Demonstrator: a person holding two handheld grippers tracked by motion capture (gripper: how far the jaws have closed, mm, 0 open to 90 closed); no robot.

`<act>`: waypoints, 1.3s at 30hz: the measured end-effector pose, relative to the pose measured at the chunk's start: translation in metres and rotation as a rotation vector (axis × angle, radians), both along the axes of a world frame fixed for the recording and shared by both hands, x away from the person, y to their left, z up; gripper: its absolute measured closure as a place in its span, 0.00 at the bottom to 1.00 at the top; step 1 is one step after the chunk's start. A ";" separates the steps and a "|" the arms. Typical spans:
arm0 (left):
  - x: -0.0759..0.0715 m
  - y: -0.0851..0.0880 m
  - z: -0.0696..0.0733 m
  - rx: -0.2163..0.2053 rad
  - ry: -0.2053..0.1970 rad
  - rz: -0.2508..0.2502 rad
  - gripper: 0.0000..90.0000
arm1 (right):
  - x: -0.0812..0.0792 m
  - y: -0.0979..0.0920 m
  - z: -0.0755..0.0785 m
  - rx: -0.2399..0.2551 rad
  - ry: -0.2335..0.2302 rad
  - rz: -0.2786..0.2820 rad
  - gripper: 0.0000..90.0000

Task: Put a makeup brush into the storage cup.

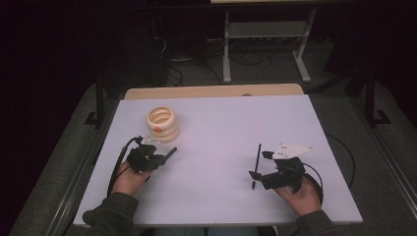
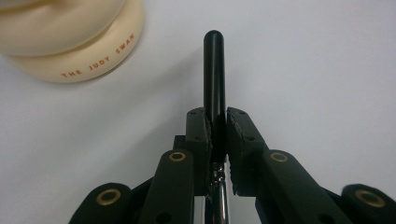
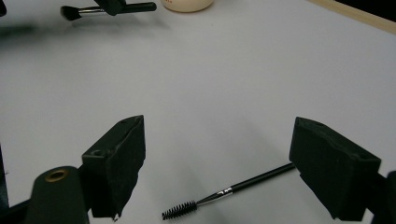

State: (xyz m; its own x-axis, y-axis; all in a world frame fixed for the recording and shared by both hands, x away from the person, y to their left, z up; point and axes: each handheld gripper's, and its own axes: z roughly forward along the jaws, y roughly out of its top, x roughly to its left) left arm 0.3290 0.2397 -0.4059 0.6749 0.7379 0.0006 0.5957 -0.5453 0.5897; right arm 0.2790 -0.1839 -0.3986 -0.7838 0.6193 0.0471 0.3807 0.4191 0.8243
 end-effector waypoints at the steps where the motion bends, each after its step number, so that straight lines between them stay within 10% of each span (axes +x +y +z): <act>1: -0.001 0.000 0.001 -0.006 -0.002 -0.004 0.89 | 0.001 0.000 0.001 0.000 0.002 0.003 0.19; 39: -0.024 -0.010 0.056 -0.133 -0.088 -0.225 0.89 | 0.034 0.075 0.061 -0.101 0.045 0.264 0.17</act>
State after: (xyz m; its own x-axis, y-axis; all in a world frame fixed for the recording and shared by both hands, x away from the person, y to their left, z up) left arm 0.3049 0.2301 -0.3498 0.8237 0.5667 -0.0203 0.4113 -0.5724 0.7094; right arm 0.3130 -0.1085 -0.3373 -0.9170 0.3974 0.0338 0.2827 0.5878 0.7580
